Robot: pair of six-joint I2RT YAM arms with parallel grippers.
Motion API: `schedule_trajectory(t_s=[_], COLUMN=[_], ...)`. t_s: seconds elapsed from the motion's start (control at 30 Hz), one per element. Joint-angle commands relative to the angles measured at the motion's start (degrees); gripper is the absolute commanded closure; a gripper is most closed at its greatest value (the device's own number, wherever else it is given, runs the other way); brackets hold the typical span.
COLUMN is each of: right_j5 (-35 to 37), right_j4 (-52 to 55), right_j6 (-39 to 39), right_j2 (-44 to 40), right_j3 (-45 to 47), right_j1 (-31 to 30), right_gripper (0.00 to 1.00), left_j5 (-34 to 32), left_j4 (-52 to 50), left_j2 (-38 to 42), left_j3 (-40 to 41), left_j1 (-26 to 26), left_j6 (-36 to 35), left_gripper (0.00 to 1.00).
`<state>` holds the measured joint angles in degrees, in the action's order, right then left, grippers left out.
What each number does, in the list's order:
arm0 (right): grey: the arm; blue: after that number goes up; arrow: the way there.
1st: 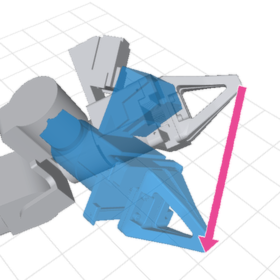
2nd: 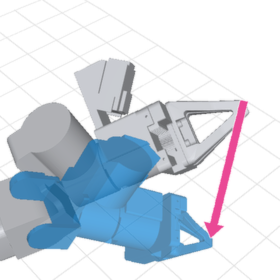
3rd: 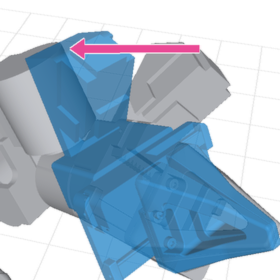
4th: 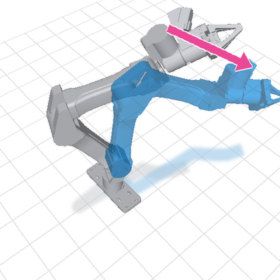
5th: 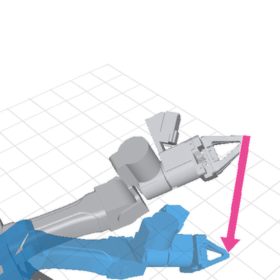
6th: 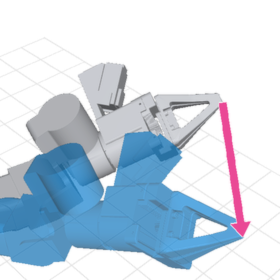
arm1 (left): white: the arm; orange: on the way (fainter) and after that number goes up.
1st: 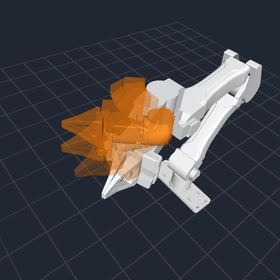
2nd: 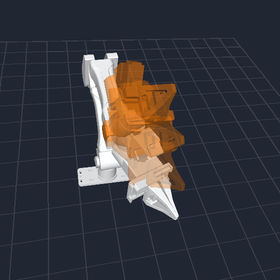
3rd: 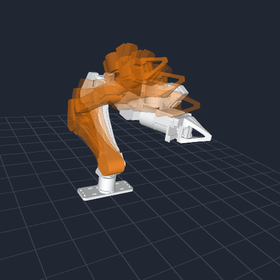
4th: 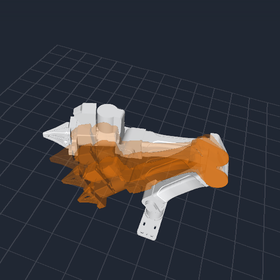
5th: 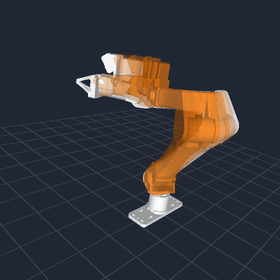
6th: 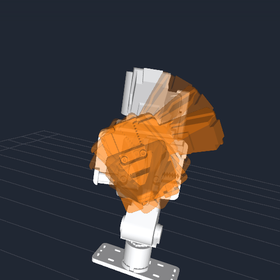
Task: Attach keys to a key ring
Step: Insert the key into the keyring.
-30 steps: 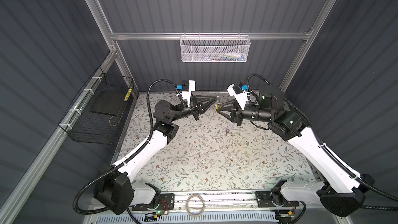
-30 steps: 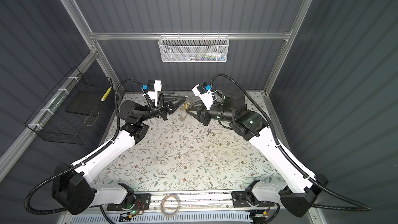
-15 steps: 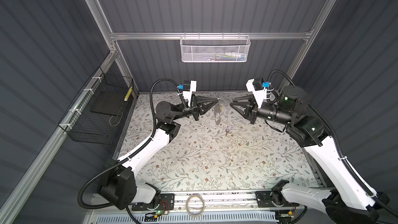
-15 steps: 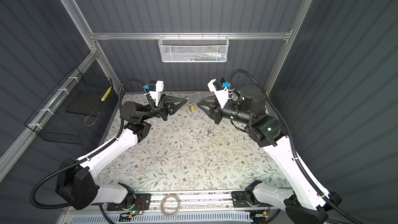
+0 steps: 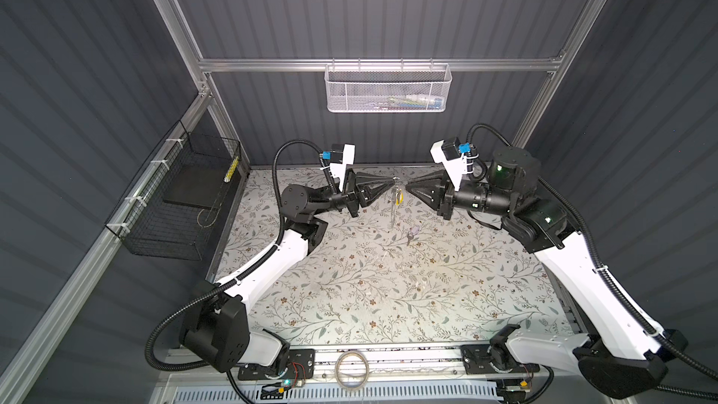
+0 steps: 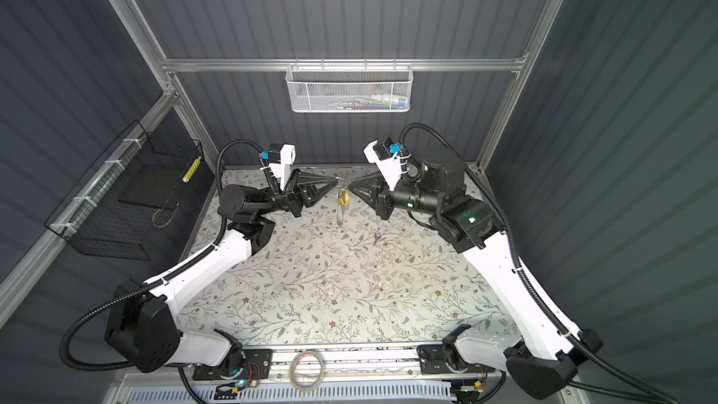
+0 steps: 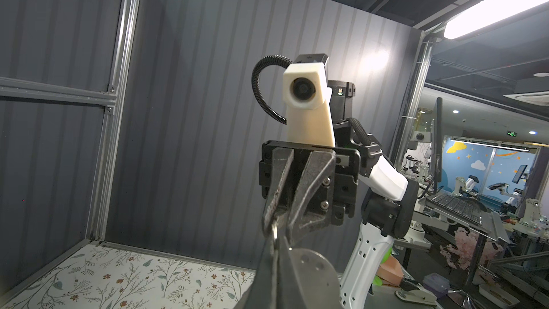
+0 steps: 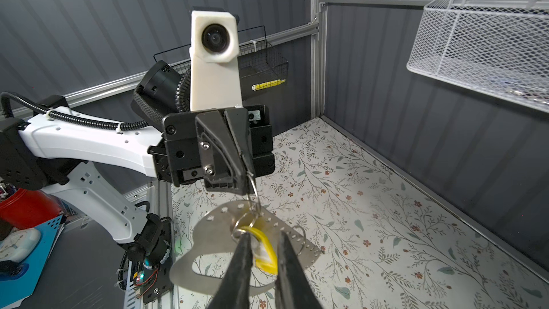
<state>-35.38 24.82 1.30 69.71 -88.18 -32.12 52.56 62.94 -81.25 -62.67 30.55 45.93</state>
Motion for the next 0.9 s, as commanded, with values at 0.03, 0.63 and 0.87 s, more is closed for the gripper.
schedule_trajectory(t_s=[0.03,0.63,0.87], right_j5=[-2.8,-2.1,-2.8], right_j4=[-2.1,-2.2,-3.8], right_j6=[1.5,2.0,2.4], right_j2=[0.1,2.2,2.6], right_j3=[0.2,-1.3,-1.8], right_j1=[-0.2,-0.7,-0.8], right_gripper=[0.82,0.81,0.8], left_j5=[0.8,1.4,1.5], left_j4=[3.0,2.6,2.6], left_j2=[0.2,0.7,0.9], left_j3=[-2.2,-1.9,-1.7], left_j1=[-0.2,-0.2,-0.2], left_j6=[1.2,1.2,1.2], left_gripper=[1.0,1.0,1.0])
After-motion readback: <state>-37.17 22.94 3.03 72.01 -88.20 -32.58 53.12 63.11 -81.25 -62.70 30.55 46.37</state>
